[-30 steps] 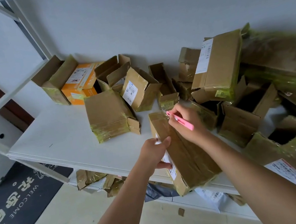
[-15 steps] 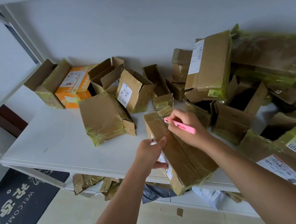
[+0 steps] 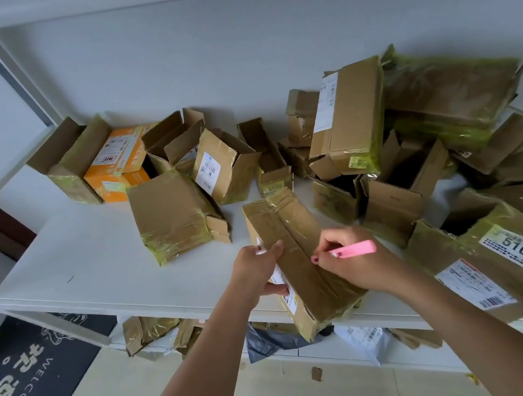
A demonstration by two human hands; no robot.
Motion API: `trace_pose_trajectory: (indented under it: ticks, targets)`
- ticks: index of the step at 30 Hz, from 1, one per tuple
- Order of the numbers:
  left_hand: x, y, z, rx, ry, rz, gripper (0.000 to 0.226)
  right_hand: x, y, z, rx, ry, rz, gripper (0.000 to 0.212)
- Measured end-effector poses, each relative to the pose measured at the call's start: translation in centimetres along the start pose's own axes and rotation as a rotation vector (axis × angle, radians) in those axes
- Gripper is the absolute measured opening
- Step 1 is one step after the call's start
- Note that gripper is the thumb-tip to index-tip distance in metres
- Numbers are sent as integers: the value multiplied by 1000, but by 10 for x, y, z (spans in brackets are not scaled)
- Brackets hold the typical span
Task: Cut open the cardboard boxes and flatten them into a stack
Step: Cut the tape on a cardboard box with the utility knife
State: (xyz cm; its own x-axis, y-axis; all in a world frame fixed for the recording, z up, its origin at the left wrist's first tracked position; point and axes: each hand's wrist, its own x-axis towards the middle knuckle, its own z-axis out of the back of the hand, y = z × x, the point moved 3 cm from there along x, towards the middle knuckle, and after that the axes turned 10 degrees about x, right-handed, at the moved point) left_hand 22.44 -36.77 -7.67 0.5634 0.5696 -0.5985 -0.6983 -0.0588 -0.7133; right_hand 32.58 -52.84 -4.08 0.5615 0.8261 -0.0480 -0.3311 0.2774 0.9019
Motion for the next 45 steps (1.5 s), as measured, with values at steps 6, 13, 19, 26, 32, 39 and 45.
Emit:
trace_pose_trajectory:
  ticks: [6, 13, 19, 26, 32, 39, 45]
  targets:
    - [-3, -7, -9, 35, -6, -32, 61, -46, 0, 11, 46, 32, 34, 12]
    - [-3, -14, -15, 76, -62, -13, 53, -57, 1, 3, 78, -26, 104, 12]
    - [0, -14, -16, 53, -40, 7, 46, -66, 0, -3, 95, -85, 136, 14]
    - [7, 19, -32, -17, 32, 116, 34, -87, -16, -30, 47, -67, 187, 23]
    - [12, 11, -39, -15, 4, 56, 21, -91, -23, -16, 182, -146, 127, 22]
    - [13, 2, -65, 34, 43, 19, 22, -112, -61, 5, 295, -197, -80, 11]
    - [15, -3, -61, 7, 16, 23, 21, -109, -67, -1, 428, -324, -110, 6]
